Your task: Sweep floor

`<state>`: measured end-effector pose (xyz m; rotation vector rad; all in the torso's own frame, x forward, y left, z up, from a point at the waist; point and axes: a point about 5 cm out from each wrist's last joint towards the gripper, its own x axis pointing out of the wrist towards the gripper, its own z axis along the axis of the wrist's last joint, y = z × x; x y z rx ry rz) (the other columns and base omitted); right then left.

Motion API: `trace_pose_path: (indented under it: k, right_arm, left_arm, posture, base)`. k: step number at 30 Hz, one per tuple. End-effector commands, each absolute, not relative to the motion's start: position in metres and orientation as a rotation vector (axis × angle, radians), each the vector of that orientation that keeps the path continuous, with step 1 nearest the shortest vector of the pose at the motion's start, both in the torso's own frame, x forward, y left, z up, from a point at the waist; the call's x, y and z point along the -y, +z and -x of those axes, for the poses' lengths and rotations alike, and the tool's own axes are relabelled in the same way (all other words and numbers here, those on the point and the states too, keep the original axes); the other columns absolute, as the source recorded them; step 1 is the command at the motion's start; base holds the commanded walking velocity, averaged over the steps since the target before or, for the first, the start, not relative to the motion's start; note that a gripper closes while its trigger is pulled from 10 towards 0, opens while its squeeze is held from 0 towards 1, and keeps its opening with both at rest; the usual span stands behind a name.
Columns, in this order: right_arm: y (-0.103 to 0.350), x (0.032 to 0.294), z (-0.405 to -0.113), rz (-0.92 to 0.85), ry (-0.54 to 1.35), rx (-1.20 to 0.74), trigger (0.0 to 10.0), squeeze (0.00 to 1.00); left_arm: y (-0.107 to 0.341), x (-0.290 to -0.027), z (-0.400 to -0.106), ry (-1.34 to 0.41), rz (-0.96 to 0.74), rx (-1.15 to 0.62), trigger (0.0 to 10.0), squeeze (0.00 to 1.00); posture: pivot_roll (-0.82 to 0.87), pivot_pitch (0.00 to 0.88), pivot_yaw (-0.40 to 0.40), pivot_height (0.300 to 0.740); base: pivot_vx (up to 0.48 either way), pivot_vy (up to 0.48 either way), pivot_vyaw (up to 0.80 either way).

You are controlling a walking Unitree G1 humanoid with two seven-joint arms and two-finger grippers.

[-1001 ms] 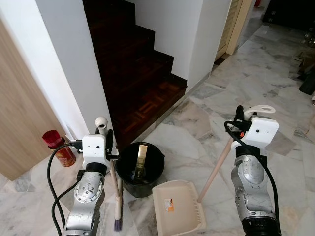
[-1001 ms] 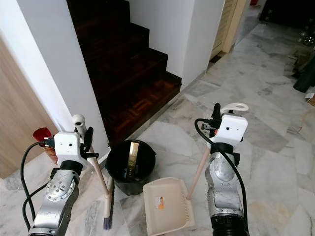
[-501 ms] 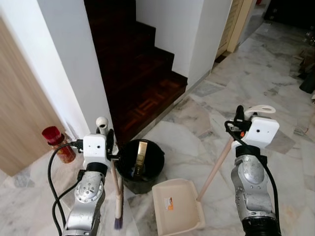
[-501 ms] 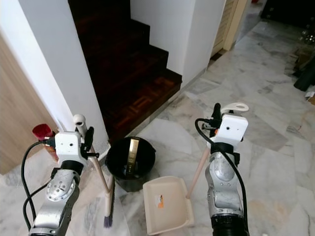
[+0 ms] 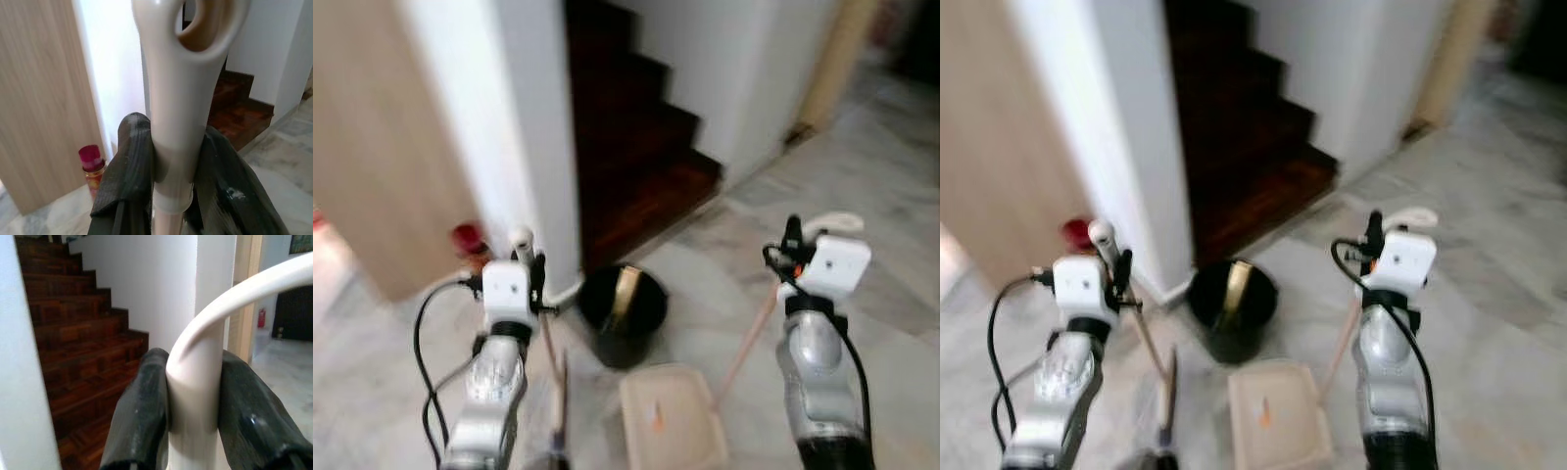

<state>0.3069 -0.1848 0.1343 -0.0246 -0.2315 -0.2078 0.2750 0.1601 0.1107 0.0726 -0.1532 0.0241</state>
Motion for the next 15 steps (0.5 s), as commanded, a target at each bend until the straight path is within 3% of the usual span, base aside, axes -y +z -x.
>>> trace_pose_path:
  k: [1,6,11,15]
  right_arm:
    - [0.147,0.188,-0.3094,0.012,-0.221,0.286,10.0,0.0]
    - [0.1471,0.1878,-0.3093,0.012,-0.219,0.286,10.0,0.0]
    - [0.1473,0.1882,-0.3098,0.012,-0.219,0.287,10.0,0.0]
    - [0.1472,0.1879,-0.3099,0.011,-0.217,0.286,10.0,0.0]
  left_arm:
    - [0.1275,-0.1572,-0.2809,0.013,-0.085,0.224,10.0,0.0]
    - [0.1271,-0.157,-0.2809,0.012,-0.083,0.221,10.0,0.0]
    - [0.1273,-0.1566,-0.2809,0.013,-0.081,0.224,10.0,0.0]
    - [0.1273,-0.1568,-0.2811,0.014,-0.083,0.225,10.0,0.0]
  posture:
    - [0.06,0.026,-0.053,0.74]
    - [0.06,0.026,-0.054,0.74]
    - [0.06,0.027,-0.055,0.74]
    - [0.06,0.028,-0.055,0.74]
  base:
    - [0.0,0.0,0.0]
    - [0.0,0.0,0.0]
    - [-0.262,0.0,0.0]
    - [0.0,0.0,0.0]
